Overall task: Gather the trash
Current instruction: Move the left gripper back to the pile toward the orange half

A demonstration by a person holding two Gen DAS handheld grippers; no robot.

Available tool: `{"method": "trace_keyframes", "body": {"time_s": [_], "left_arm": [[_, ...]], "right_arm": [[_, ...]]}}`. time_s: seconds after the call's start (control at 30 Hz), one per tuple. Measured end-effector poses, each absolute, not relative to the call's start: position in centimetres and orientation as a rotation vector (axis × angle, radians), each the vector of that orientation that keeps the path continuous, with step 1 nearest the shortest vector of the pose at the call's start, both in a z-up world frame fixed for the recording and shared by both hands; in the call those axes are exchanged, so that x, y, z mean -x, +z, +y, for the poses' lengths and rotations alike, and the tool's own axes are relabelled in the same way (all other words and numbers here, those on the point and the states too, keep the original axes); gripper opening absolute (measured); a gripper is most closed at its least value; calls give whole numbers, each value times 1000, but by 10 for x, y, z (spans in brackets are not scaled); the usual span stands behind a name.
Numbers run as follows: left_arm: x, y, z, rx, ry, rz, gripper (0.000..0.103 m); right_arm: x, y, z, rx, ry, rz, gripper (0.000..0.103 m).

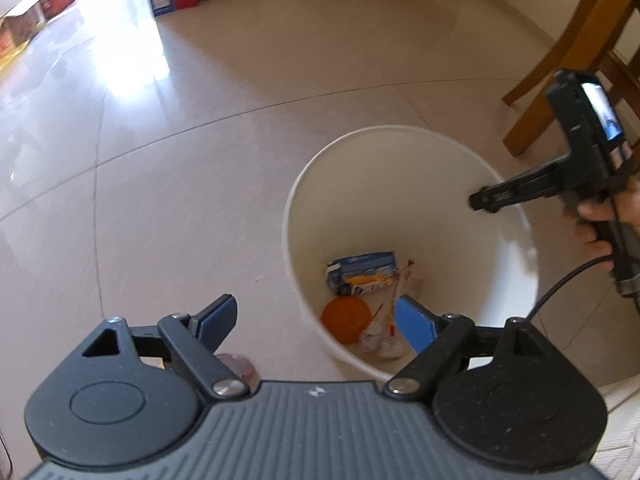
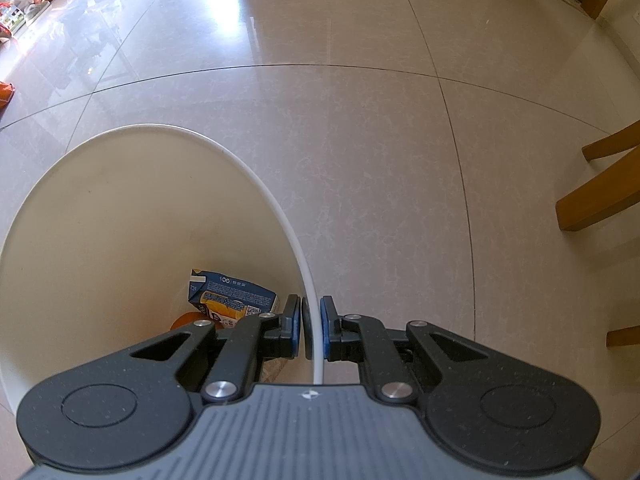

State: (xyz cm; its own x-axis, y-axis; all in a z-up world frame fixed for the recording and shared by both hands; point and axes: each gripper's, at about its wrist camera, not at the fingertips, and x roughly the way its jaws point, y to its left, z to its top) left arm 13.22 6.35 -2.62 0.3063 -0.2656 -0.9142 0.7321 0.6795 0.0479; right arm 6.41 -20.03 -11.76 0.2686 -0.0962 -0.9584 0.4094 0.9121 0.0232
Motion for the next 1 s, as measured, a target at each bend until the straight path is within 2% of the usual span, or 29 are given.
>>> {"method": "trace_keyframes", "body": {"time_s": [0.43, 1.0], "left_arm": [[-135, -72, 139, -326, -504, 1154, 90], [-116, -150, 194, -262, -330, 1263, 90]], "right_arm": [[-66, -116, -203, -310, -351, 1258, 12], [-73, -116, -200, -285, -359, 1307, 12]]}}
